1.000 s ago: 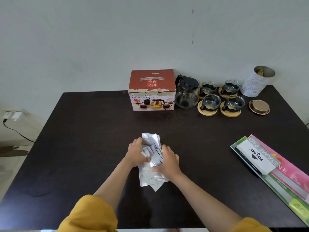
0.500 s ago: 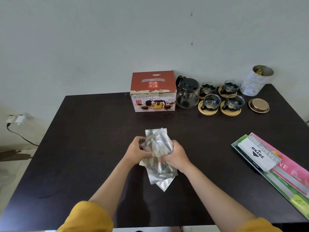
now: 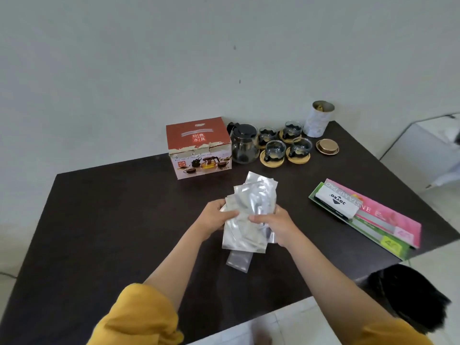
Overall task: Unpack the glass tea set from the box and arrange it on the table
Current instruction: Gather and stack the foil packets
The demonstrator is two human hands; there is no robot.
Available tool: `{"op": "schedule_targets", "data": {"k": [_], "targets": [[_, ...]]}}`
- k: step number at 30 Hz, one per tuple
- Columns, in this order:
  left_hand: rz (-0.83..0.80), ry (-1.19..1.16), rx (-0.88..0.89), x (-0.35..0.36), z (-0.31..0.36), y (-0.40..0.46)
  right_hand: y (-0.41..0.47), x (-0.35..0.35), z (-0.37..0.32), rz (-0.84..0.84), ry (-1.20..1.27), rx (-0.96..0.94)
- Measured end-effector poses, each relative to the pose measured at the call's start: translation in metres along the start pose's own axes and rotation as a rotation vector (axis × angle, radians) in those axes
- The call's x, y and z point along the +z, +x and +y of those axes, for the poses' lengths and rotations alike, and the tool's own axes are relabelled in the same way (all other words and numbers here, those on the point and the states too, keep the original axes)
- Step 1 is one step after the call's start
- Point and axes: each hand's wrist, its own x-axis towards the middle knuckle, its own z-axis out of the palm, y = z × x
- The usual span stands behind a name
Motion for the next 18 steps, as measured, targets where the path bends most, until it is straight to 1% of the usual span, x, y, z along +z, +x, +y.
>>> {"op": "schedule_targets", "data": {"k": [5,10,14,18], "targets": [[-0.076,0.036,0.044,0.020,-0.002,-0.012,-0.030,-0.010,0.018,0.089,0.063,-0.033],[-0.167,0.064,0.054,0.053,0.000,-0.015,-0.051,-0.038,0.036,0.257,0.173,-0.060],[-0.242,0.096,0.052,0.096,0.005,-0.012,-0.075,-0.071,0.038,0.375,0.263,-0.138],[-0.351,0.152,0.051,0.154,0.011,-0.007,-0.100,-0.120,0.047,0.472,0.360,-0.161]]}}
